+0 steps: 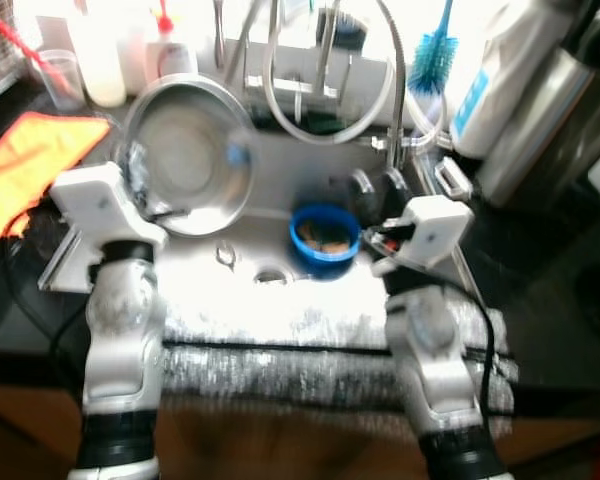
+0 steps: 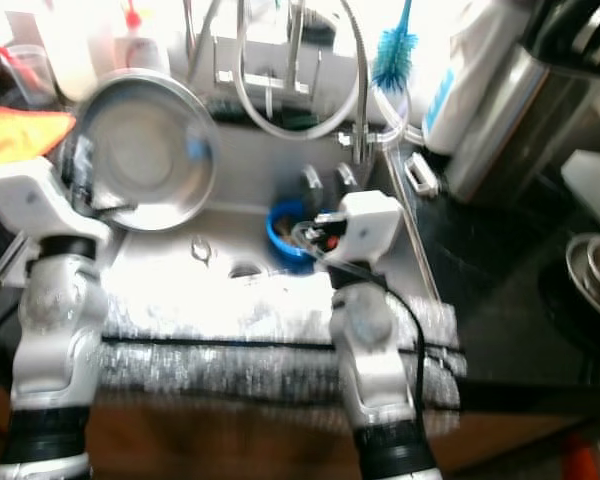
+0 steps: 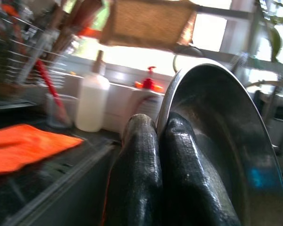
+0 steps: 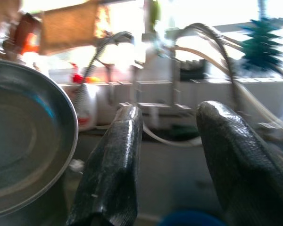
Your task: Kitchen organization
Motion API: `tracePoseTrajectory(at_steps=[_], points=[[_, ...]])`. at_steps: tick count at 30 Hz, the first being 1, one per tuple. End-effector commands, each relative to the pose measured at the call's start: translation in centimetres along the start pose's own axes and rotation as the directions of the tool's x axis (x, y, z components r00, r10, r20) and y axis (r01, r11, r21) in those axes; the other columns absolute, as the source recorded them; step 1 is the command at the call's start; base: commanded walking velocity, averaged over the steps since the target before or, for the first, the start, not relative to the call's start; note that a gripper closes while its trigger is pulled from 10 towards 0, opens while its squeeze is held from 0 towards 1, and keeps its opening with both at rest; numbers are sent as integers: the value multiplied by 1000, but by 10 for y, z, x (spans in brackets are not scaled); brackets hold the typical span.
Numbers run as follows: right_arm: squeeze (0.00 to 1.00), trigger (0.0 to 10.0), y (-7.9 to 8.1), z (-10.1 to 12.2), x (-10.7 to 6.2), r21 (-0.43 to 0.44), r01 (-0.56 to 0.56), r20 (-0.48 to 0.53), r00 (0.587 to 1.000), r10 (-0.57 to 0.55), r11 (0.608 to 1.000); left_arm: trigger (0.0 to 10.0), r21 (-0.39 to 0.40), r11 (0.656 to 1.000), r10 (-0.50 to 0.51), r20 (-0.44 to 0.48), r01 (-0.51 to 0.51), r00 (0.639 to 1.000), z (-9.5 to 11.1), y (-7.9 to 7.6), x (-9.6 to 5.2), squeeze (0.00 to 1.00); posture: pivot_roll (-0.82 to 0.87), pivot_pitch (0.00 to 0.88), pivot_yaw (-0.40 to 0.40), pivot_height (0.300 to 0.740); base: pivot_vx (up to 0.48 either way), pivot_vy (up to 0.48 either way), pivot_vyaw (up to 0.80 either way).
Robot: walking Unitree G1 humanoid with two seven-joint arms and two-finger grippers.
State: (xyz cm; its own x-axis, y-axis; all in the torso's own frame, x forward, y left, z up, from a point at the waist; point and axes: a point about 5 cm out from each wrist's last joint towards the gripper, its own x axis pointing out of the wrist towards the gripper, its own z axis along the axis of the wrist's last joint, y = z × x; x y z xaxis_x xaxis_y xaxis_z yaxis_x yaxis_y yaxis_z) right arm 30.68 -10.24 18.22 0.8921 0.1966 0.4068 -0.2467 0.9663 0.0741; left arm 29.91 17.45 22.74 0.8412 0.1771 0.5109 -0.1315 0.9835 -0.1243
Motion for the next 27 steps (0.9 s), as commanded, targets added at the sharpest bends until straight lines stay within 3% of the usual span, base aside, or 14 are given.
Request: tracePoseTrajectory(at_steps=[1, 10, 14, 17, 21, 27], points=[[0, 10000, -10, -1, -3, -10, 37, -7, 999, -37, 999, 10000, -21, 997, -72, 16, 72, 997, 5, -16, 3, 0, 21, 0, -107, 740, 0, 0, 0], [0, 10000, -15, -1, -4, -38, 80, -10, 997, -80, 996, 10000, -35, 976, -218, -103, 216, 970, -13, -30, 2, 0, 19, 0, -102, 740, 0, 0, 0], [0, 10000, -22, -1, -5, -50, 107, -11, 994, -108, 993, 10000, 4, 962, -267, -178, 272, 947, -25, -32, -1, 0, 15, 0, -98, 740, 0, 0, 0], [0, 10000, -23, -1, -5, -48, 113, -11, 993, -114, 992, 10000, 68, 956, -268, -182, 284, 946, -26, -30, -1, 0, 16, 0, -96, 740, 0, 0, 0], [0, 10000, -23, -2, -4, -49, 123, -13, 992, -123, 991, 10000, 251, 922, -251, -186, 293, 950, -27, -25, 5, 0, 20, 0, -95, 740, 0, 0, 0], [0, 10000, -25, 4, 1, -49, 131, 5, 991, -131, 990, 10000, 288, 919, -229, -170, 271, 958, -26, -28, 13, 0, 22, 0, -95, 740, 0, 0, 0]])
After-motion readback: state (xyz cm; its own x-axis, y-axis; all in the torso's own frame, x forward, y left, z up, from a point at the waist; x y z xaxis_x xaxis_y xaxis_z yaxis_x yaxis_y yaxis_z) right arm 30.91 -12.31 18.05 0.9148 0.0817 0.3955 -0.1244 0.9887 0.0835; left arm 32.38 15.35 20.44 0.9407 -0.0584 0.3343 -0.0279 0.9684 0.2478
